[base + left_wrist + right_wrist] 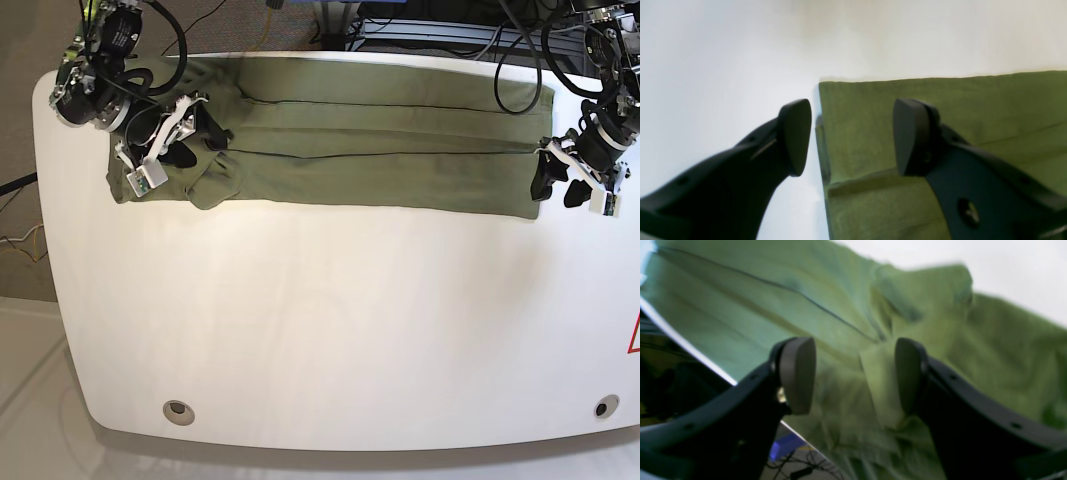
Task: Fold the T-shirt properly
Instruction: 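Hold the strip end with the right gripper and adjust the grip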
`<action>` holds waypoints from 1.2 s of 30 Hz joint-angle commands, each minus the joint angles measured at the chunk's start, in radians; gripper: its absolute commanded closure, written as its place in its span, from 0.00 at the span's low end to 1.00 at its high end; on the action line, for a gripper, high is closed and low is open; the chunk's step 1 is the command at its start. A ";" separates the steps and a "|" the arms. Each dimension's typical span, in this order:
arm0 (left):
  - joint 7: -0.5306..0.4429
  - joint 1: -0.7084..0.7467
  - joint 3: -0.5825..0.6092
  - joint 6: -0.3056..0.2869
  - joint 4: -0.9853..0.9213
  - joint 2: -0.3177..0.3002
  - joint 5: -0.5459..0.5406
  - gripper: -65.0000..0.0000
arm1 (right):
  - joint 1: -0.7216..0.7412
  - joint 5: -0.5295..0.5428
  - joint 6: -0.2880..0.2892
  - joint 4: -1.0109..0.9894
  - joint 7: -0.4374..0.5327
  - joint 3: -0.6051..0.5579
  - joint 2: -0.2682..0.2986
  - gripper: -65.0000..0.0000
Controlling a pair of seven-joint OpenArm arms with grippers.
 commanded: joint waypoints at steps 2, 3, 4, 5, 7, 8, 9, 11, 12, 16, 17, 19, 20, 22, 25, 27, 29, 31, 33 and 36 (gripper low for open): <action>-0.033 -0.009 -0.008 -0.001 0.018 -0.017 -0.008 0.43 | 0.019 0.046 0.001 -0.008 0.015 -0.008 0.040 0.41; -0.035 -0.010 -0.008 0.000 0.017 -0.017 -0.007 0.43 | 0.021 0.048 0.001 -0.014 0.019 -0.012 0.046 0.40; -0.035 -0.010 -0.008 -0.001 0.017 -0.017 -0.007 0.43 | 0.023 0.044 0.001 -0.022 0.025 -0.015 0.050 0.40; -0.036 -0.011 -0.007 -0.001 0.017 -0.016 -0.007 0.43 | 0.024 0.041 0.001 -0.029 0.031 -0.019 0.054 0.40; -0.039 -0.012 -0.007 0.000 0.019 -0.017 -0.005 0.43 | 0.032 0.027 0.001 -0.049 0.047 -0.022 0.061 0.39; -0.047 -0.011 -0.005 0.000 0.021 -0.010 -0.001 0.44 | 0.036 -0.009 0.001 -0.090 0.098 -0.012 0.072 0.38; -0.056 -0.011 -0.002 0.001 0.023 -0.002 0.003 0.44 | 0.039 -0.046 0.001 -0.132 0.150 -0.001 0.082 0.36; -0.056 -0.011 -0.004 0.000 0.024 0.002 0.004 0.44 | 0.045 -0.055 0.001 -0.150 0.169 -0.004 0.081 0.36; -0.057 -0.011 -0.004 0.000 0.024 0.006 0.005 0.44 | 0.047 -0.057 0.001 -0.158 0.173 -0.003 0.079 0.36; -0.062 -0.009 -0.005 0.002 0.023 0.024 0.011 0.44 | 0.048 -0.053 0.001 -0.169 0.177 0.004 0.070 0.37; -0.063 -0.008 -0.006 0.002 0.024 0.030 0.013 0.44 | 0.047 -0.050 0.001 -0.169 0.173 0.007 0.066 0.37; -0.066 -0.007 -0.006 0.003 0.023 0.039 0.017 0.44 | 0.045 -0.047 0.001 -0.162 0.170 0.013 0.054 0.38; -0.064 -0.006 -0.006 0.003 0.025 0.045 0.019 0.44 | 0.043 -0.051 0.001 -0.155 0.178 0.014 0.042 0.38; -0.063 -0.006 -0.005 0.003 0.028 0.051 0.021 0.44 | 0.043 -0.055 0.001 -0.144 0.191 0.019 0.026 0.39; -0.065 -0.005 -0.004 0.003 0.031 0.045 0.020 0.44 | 0.045 -0.059 0.001 -0.136 0.207 0.028 0.015 0.40; -0.065 -0.003 -0.005 0.002 0.033 0.037 0.018 0.44 | 0.048 -0.064 0.001 -0.132 0.225 0.032 0.009 0.41; -0.065 0.000 -0.005 0.003 0.034 0.026 0.015 0.44 | 0.049 -0.073 0.001 -0.130 0.247 0.033 0.002 0.43; -0.060 0.010 -0.012 0.004 0.027 0.000 -0.004 0.45 | 0.043 -0.090 0.001 -0.125 0.297 0.030 -0.022 0.52; -0.054 0.016 -0.016 0.002 0.026 -0.009 -0.019 0.46 | 0.044 -0.104 0.001 -0.124 0.315 0.028 -0.029 0.58; -0.041 0.027 -0.022 -0.003 0.027 -0.019 -0.051 0.48 | 0.042 -0.127 0.001 -0.120 0.328 0.024 -0.040 0.67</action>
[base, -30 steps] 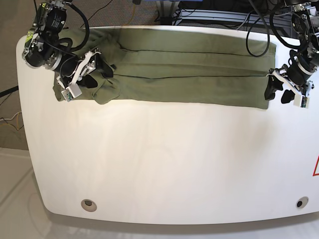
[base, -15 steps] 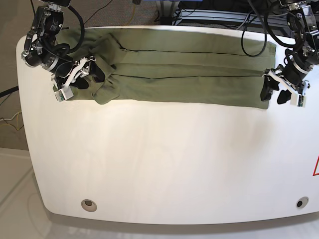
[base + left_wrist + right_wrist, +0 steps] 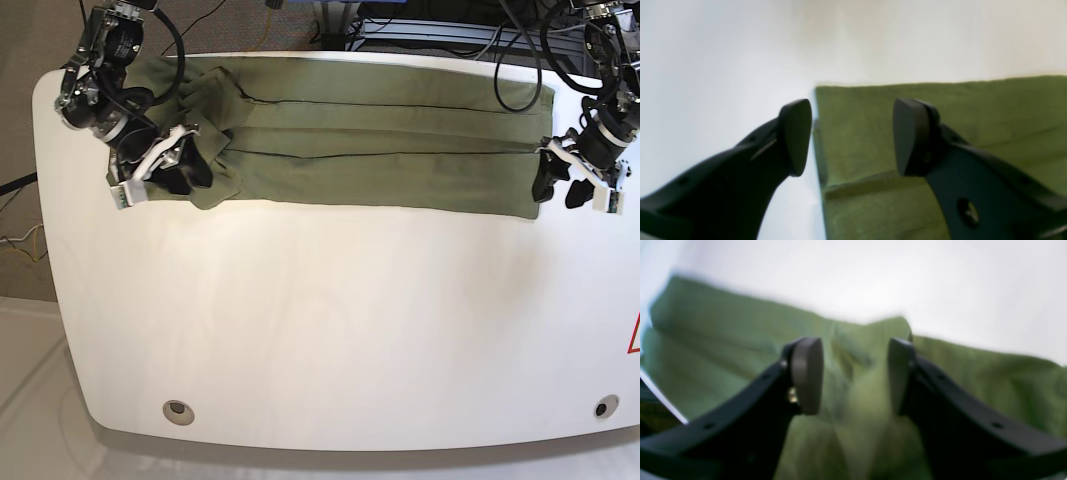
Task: Fold the T-shirt properly
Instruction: 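Hold the strip end with the right gripper and adjust the grip, then lower the left gripper onto the other strip end and close on it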
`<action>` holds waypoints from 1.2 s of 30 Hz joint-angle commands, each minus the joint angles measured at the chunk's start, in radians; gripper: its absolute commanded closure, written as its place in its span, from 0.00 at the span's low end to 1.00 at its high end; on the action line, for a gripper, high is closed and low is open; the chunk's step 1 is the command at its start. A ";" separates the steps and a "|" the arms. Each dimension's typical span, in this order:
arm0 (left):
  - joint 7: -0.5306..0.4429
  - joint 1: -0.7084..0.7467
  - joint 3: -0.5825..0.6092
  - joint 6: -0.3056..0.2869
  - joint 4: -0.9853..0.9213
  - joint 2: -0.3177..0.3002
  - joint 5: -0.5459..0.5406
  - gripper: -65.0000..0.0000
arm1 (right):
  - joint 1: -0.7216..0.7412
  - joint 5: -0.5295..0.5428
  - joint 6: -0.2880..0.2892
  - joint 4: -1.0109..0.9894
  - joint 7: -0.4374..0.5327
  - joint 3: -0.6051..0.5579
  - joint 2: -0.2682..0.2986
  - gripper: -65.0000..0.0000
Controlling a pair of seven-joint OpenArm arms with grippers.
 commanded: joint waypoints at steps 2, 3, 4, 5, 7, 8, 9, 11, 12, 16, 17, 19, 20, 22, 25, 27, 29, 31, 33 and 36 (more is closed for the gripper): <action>0.007 0.014 -0.014 -0.012 0.019 -0.030 -0.060 0.52 | 0.004 -0.019 0.009 0.028 0.029 -0.001 -0.005 0.73; 0.012 0.017 -0.015 -0.014 0.019 -0.033 -0.072 0.54 | 0.003 -0.030 0.009 0.028 0.031 -0.003 -0.008 0.77; 0.018 0.021 -0.015 -0.019 0.019 -0.035 -0.084 0.57 | 0.002 -0.046 0.009 0.030 0.031 -0.005 -0.009 0.80; 0.024 0.025 -0.015 -0.023 0.019 -0.037 -0.095 0.60 | 0.001 -0.061 0.009 0.031 0.032 -0.008 -0.011 0.84; 0.049 0.031 -0.012 -0.035 0.017 -0.050 -0.122 0.71 | 0.002 -0.132 0.009 0.029 0.045 -0.015 -0.014 0.94; 0.060 0.031 -0.011 -0.039 0.016 -0.051 -0.128 0.75 | 0.000 -0.147 0.009 0.028 0.048 -0.018 -0.015 0.97; 0.071 0.032 -0.011 -0.043 0.015 -0.051 -0.134 0.79 | -0.002 -0.163 0.009 0.026 0.051 -0.020 -0.015 1.00; 0.088 0.031 -0.009 -0.054 0.007 -0.051 -0.142 0.82 | -0.003 -0.187 0.009 0.017 0.060 -0.026 -0.015 1.00; 0.095 0.030 -0.008 -0.057 0.003 -0.050 -0.142 0.83 | -0.003 -0.192 0.009 0.010 0.065 -0.028 -0.014 1.00; 0.123 0.024 -0.007 -0.057 -0.025 -0.045 -0.132 0.87 | 0.004 -0.180 0.009 -0.053 0.079 -0.025 0.008 1.00; 0.133 0.020 -0.007 -0.051 -0.040 -0.044 -0.125 0.90 | 0.010 -0.160 0.009 -0.089 0.080 -0.021 0.024 1.00; 0.133 0.019 -0.006 -0.049 -0.045 -0.043 -0.120 0.90 | 0.012 -0.144 0.009 -0.109 0.078 -0.019 0.032 1.00; 0.132 0.020 -0.007 -0.049 -0.049 -0.043 -0.119 0.89 | 0.013 -0.136 0.009 -0.112 0.076 -0.019 0.036 1.00; 0.130 0.020 -0.009 -0.048 -0.055 -0.043 -0.117 0.89 | 0.011 -0.119 0.009 -0.115 0.070 -0.019 0.040 1.00; 0.121 0.023 -0.015 -0.046 -0.059 -0.044 -0.113 0.87 | 0.002 -0.094 0.009 -0.099 0.056 -0.019 0.039 1.00; 0.110 0.025 -0.021 -0.045 -0.060 -0.043 -0.109 0.84 | -0.005 -0.082 0.009 -0.076 0.038 -0.020 0.034 1.00; 0.103 0.030 -0.016 -0.046 -0.045 -0.046 -0.115 0.79 | -0.013 -0.078 0.009 -0.058 0.016 -0.012 0.030 1.00; 0.096 0.033 -0.020 -0.043 -0.048 -0.047 -0.115 0.73 | -0.019 -0.076 0.009 -0.036 0.003 -0.010 0.024 1.00; 0.096 0.032 -0.021 -0.041 -0.061 -0.048 -0.113 0.66 | -0.020 -0.079 0.009 -0.027 -0.006 -0.009 0.018 1.00; 0.107 0.033 -0.020 -0.037 -0.092 -0.052 -0.114 0.51 | -0.018 -0.082 0.009 -0.026 -0.011 -0.007 0.013 1.00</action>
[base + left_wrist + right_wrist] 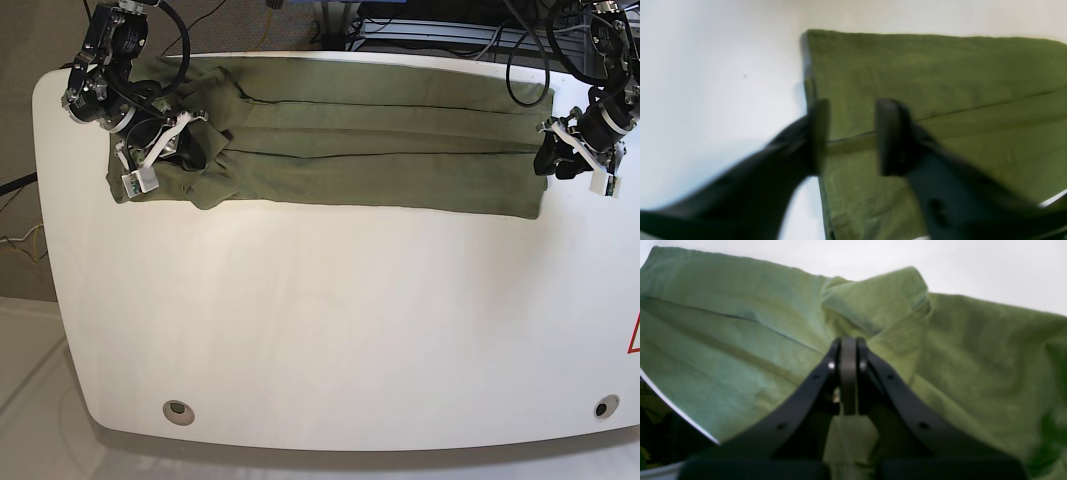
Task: Fold the T-shirt properly
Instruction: 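Lower the left gripper onto the other strip end and close on it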
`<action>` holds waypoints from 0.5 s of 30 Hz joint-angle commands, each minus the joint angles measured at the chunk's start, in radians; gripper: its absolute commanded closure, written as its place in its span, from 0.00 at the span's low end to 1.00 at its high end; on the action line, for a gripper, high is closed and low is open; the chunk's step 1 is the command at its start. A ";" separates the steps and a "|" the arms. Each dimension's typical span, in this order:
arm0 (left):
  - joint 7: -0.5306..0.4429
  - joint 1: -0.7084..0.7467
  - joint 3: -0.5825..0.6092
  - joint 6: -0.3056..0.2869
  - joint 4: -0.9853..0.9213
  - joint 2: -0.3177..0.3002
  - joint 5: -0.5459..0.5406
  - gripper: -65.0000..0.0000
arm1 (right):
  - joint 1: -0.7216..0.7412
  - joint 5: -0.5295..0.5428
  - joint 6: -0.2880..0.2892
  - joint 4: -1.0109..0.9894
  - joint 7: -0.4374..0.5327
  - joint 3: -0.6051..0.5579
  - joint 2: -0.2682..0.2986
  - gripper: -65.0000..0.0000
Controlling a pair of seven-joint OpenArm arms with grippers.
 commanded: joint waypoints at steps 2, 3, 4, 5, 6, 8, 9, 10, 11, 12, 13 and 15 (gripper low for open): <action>-0.004 -0.003 -0.008 0.006 -0.038 -0.025 -0.017 0.41 | 0.008 0.011 0.006 0.013 0.008 0.010 0.010 1.00; -0.001 -0.003 -0.007 0.007 -0.052 -0.026 -0.017 0.37 | 0.009 0.012 0.006 0.010 0.008 0.010 0.010 1.00; 0.005 -0.003 -0.004 0.010 -0.080 -0.025 -0.019 0.29 | 0.002 0.024 0.006 0.010 0.005 0.010 0.009 1.00; 0.010 -0.003 0.000 0.013 -0.107 -0.024 -0.022 0.21 | -0.005 0.036 0.006 0.010 0.002 0.010 0.009 1.00; 0.009 -0.001 0.001 0.013 -0.118 -0.024 -0.021 0.20 | -0.005 0.038 0.006 0.010 0.002 0.010 0.008 1.00; 0.007 0.001 0.002 0.014 -0.135 -0.024 -0.021 0.19 | -0.006 0.041 0.006 0.010 0.001 0.010 0.006 1.00; 0.007 0.001 0.003 0.014 -0.141 -0.024 -0.020 0.18 | -0.007 0.044 0.006 0.010 0.000 0.011 0.005 1.00; 0.007 0.003 0.004 0.013 -0.145 -0.024 -0.019 0.18 | -0.008 0.046 0.006 0.012 0.000 0.011 0.004 1.00; 0.007 0.004 0.005 0.013 -0.148 -0.023 -0.019 0.18 | -0.009 0.049 0.006 0.013 0.000 0.012 0.004 1.00; 0.009 0.005 0.005 0.014 -0.150 -0.023 -0.019 0.19 | -0.010 0.053 0.006 0.016 -0.002 0.012 0.002 1.00; 0.011 0.006 0.005 0.015 -0.153 -0.023 -0.020 0.20 | -0.011 0.057 0.006 0.019 -0.003 0.012 0.000 1.00; 0.025 0.004 0.004 0.004 -0.159 -0.020 -0.040 0.24 | -0.014 0.054 0.006 0.037 0.002 0.011 -0.001 1.00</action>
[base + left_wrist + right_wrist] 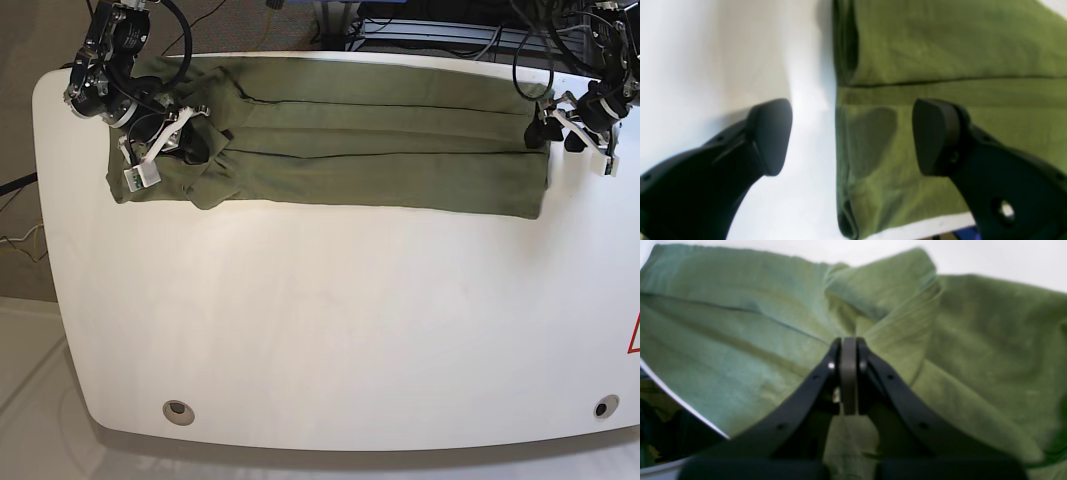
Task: Fold the T-shirt properly
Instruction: 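Lower the left gripper onto the other strip end and close on it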
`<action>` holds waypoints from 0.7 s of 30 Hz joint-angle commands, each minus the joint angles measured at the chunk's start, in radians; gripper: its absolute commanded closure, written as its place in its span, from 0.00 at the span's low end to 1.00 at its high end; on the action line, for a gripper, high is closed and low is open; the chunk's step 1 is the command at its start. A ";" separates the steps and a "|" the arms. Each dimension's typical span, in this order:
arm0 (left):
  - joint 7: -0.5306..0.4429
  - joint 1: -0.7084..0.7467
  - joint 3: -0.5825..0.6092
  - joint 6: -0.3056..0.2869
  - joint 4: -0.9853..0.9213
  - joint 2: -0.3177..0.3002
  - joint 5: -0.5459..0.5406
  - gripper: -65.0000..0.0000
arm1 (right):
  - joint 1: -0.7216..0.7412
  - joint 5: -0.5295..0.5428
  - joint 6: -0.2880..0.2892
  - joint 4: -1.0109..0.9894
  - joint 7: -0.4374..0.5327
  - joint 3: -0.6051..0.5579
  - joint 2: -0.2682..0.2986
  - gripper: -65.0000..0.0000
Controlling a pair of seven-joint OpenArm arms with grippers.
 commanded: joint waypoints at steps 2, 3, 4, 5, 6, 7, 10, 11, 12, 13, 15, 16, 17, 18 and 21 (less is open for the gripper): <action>0.016 -0.004 -0.008 -0.014 -0.001 -0.011 -0.039 0.30 | -0.001 0.028 0.006 0.046 0.022 0.005 0.008 1.00; 0.017 -0.005 -0.009 -0.015 -0.002 -0.009 -0.042 0.32 | -0.002 0.026 0.006 0.048 0.022 0.004 0.008 1.00; 0.018 -0.005 -0.011 -0.016 -0.003 -0.007 -0.045 0.33 | -0.003 0.024 0.006 0.051 0.023 0.004 0.007 1.00; 0.018 -0.005 -0.012 -0.018 -0.005 -0.005 -0.046 0.34 | -0.003 0.021 0.006 0.051 0.025 0.003 0.007 1.00; 0.018 -0.006 -0.013 -0.020 -0.008 -0.002 -0.047 0.35 | -0.004 0.018 0.006 0.052 0.027 0.003 0.006 1.00; 0.015 -0.006 -0.013 -0.021 -0.010 0.001 -0.047 0.36 | -0.004 0.014 0.006 0.052 0.030 0.002 0.006 1.00; 0.005 -0.009 -0.014 -0.022 -0.016 0.011 -0.042 0.36 | -0.003 -0.002 0.006 0.048 0.041 0.002 0.006 1.00; -0.003 -0.011 -0.009 -0.020 -0.008 0.015 -0.037 0.37 | -0.001 -0.005 0.006 0.037 0.045 0.001 0.009 1.00; -0.011 -0.012 -0.004 -0.019 -0.001 0.019 -0.032 0.38 | 0.001 -0.008 0.006 0.026 0.048 0.001 0.011 1.00; -0.018 -0.013 -0.004 -0.018 -0.001 0.022 -0.028 0.38 | 0.001 -0.014 0.006 0.024 0.053 0.001 0.011 1.00; -0.031 -0.014 -0.005 -0.017 -0.001 0.030 -0.023 0.40 | 0.002 -0.021 0.006 0.021 0.060 0.001 0.012 1.00; -0.036 -0.015 -0.005 -0.017 -0.001 0.034 -0.022 0.40 | 0.002 -0.024 0.006 0.020 0.063 0.000 0.012 1.00; -0.041 -0.015 -0.005 -0.018 0.000 0.037 -0.020 0.41 | 0.003 -0.025 0.006 0.019 0.063 0.000 0.012 1.00; -0.046 -0.016 -0.005 -0.018 0.001 0.039 -0.019 0.42 | 0.003 -0.025 0.006 0.018 0.063 0.000 0.013 1.00; -0.043 -0.014 -0.004 -0.021 0.004 0.051 -0.013 0.43 | 0.004 -0.023 0.006 0.026 0.057 -0.004 0.014 1.00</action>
